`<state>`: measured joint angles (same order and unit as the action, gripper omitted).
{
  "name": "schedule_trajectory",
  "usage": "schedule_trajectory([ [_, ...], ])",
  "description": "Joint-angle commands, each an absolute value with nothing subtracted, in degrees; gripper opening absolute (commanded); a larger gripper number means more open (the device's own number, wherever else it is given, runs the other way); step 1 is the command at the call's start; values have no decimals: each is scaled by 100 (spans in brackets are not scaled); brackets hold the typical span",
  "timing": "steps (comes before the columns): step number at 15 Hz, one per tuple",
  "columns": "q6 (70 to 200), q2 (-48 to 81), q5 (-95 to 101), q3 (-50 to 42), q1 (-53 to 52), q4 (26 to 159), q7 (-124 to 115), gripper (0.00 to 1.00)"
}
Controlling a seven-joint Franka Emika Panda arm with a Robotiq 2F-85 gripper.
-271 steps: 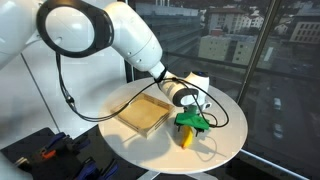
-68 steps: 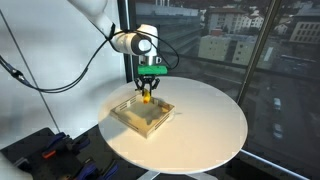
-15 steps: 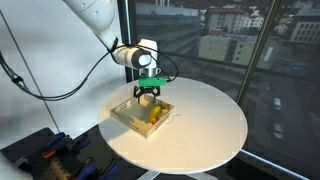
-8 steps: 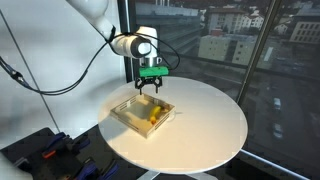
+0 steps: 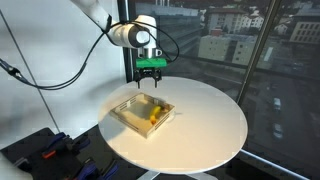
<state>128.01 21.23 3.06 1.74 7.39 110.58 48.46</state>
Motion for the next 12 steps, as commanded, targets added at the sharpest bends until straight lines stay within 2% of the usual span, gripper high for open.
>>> schedule_trajectory([
  [1,12597,1789,236,134,679,11207,4391,100],
  [12,12060,1234,151,97,623,11286,3000,100],
])
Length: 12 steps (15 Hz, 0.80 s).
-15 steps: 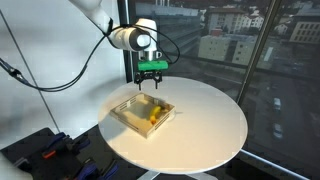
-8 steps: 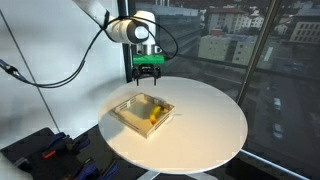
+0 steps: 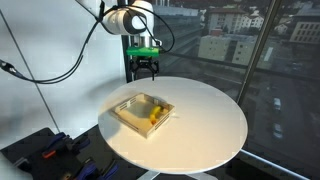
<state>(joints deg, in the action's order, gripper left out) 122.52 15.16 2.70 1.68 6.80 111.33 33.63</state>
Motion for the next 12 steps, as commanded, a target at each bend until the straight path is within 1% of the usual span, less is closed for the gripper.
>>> schedule_trajectory([
  [1,12000,1205,143,90,620,11279,2864,100],
  [12,11931,1047,-59,43,530,11322,1436,100],
])
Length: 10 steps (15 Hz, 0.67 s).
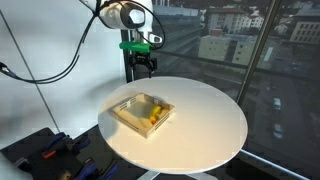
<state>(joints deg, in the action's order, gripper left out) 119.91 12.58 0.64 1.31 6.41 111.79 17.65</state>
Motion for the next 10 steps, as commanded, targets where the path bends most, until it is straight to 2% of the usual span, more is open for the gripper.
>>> schedule_trajectory([
  [1,11929,1037,-84,43,520,11327,1361,100],
  [10,11979,1159,-104,20,487,11250,1234,100],
])
